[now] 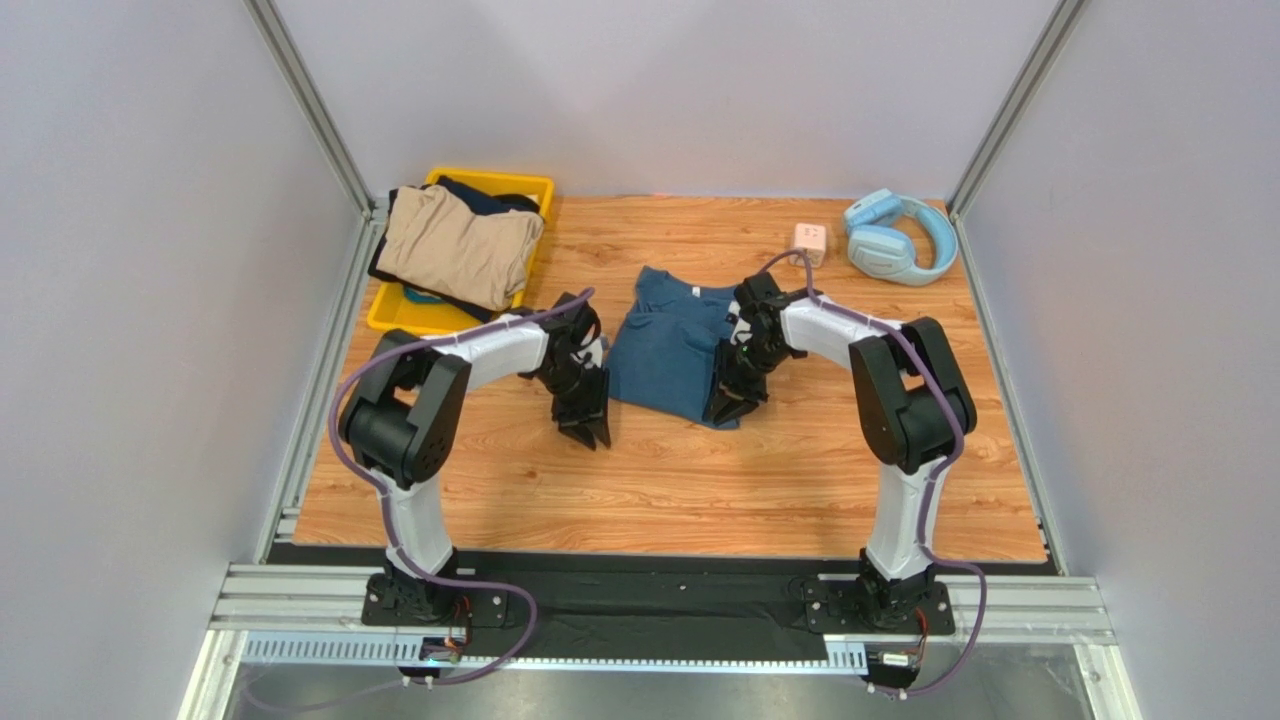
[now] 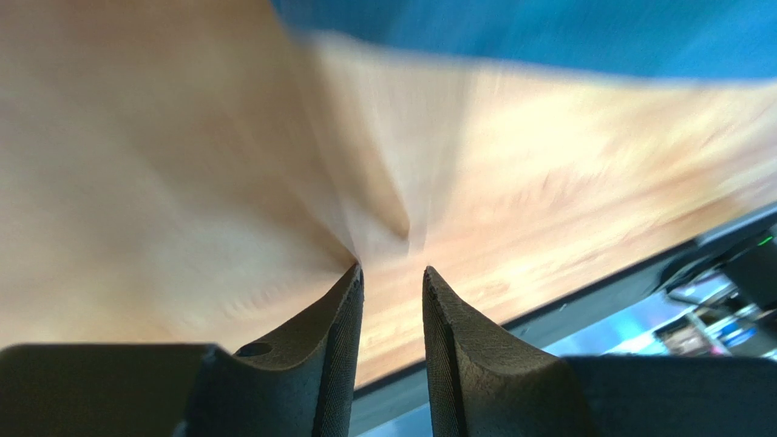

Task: Fold and stack the t-shirts
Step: Fold the tshirt

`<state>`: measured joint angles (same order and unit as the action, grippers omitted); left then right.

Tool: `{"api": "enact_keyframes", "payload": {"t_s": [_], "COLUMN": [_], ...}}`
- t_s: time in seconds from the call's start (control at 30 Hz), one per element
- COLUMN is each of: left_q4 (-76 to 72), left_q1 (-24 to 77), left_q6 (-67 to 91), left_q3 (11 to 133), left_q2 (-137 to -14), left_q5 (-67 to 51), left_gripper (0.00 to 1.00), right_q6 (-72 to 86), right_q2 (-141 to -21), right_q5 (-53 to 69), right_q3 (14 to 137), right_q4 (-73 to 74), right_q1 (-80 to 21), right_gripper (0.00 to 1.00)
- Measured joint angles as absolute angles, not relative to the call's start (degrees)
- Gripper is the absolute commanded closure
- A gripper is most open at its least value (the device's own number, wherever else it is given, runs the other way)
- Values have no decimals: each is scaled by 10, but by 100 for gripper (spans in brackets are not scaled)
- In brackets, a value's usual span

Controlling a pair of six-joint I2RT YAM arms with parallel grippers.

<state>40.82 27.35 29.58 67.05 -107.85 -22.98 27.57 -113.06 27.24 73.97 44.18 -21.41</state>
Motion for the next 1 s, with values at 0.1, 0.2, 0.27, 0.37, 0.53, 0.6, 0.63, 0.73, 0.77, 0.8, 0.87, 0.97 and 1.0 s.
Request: {"api": "enact_keyframes", "payload": {"t_s": [0.1,0.2,0.27,0.37,0.53,0.6,0.63,0.73,0.77,0.8,0.87,0.97,1.0], "left_q4": [407,409,408,410,422,432,436,437,437,440,444,460,468], "left_q1": [295,298,299,299,299,299,298,294,292,290,286,280,278], "left_q6": [299,302,304,303,293,286,281,274,272,270,267,264,262], "left_q3": [620,578,552,542,585,624,653,728,740,754,767,770,770], "left_q2": [-1040,-999,-962,-929,-903,-909,-917,-947,-953,-961,-972,-980,-980], "left_q5": [-228,-223,-220,-216,-184,-168,-160,-148,-147,-146,-144,-140,-139], "left_gripper": [63,63,59,53,50,50,50,50,51,51,51,51,51], "right_q6": [276,276,276,276,262,244,228,188,178,166,150,130,127], "right_q2": [-1098,-1069,-1043,-1011,-938,-927,-926,-948,-964,-992,-1046,-1134,-1146], "right_q5": [263,255,253,252,201,166,143,107,99,91,81,71,70], "right_q3": [697,659,631,627,707,765,806,896,926,967,1032,1106,1113], "right_q4": [443,446,450,459,505,506,507,514,519,526,536,550,550], "right_q1": [-226,-236,-242,-243,-243,-242,-239,-230,-227,-223,-218,-214,-212], "right_gripper": [71,71,66,59,45,39,39,39,39,39,39,39,39]}}
